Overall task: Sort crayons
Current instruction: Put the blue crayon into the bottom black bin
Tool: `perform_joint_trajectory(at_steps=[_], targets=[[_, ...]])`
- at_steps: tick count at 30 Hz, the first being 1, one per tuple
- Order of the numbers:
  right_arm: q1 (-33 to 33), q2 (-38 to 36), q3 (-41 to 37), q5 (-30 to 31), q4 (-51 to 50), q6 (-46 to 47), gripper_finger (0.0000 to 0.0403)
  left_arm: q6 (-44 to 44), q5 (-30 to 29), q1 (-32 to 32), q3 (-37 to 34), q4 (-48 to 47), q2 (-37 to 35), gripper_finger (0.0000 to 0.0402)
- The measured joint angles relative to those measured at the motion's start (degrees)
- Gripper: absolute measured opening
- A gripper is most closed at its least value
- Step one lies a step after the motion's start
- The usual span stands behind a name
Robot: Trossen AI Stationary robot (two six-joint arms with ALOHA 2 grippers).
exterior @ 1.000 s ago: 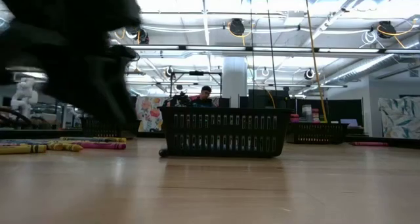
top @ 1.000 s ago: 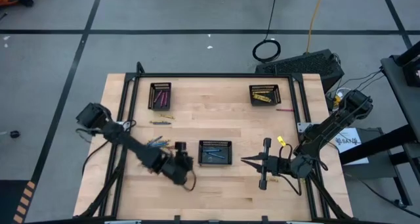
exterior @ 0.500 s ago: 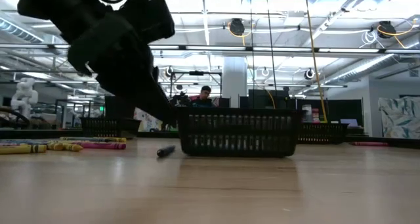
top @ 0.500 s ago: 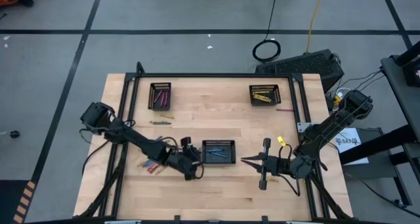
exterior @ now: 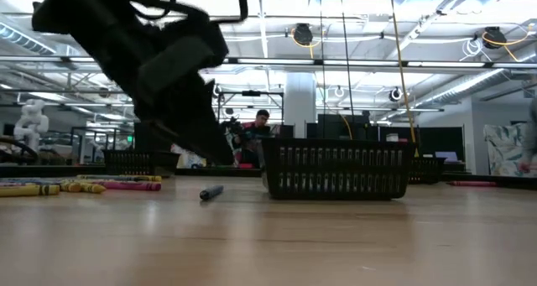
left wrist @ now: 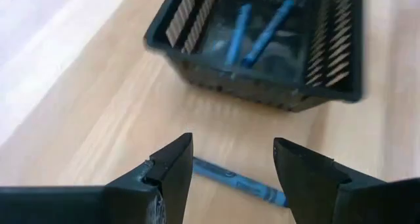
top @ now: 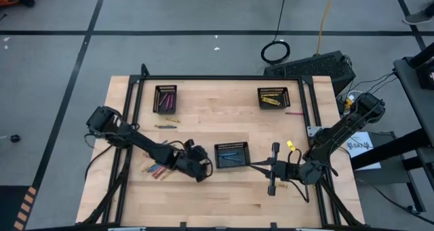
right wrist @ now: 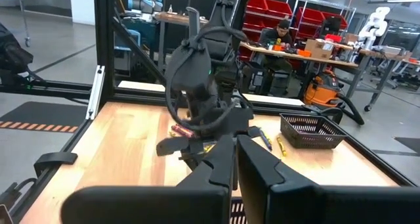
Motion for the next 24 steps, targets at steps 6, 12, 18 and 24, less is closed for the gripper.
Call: perform_joint_trajectory(at_steps=[6,12,18,24], targets=[[0.0,0.0,0.0,0.0,0.0,0.0,0.0006,-5.7,-2.9,-0.1,0.2,-2.2,2.0,0.0215],[0.0,0.0,0.0,0.0,0.0,-0.1,0.0006,-9.6,-2.8,-0.2,1.1,-4.3,4.7,0.0214],[0.0,0.0,0.1,0.0,-0.7,0.7,0.0006,-10.8,-2.2,-0.3,2.1,-11.7,4.2,0.0185],[0.0,0.0,0.0,0.0,-1.4,1.2,0.0006,-9.2,0.8,-0.5,2.7,-17.8,3.6,0.0131]])
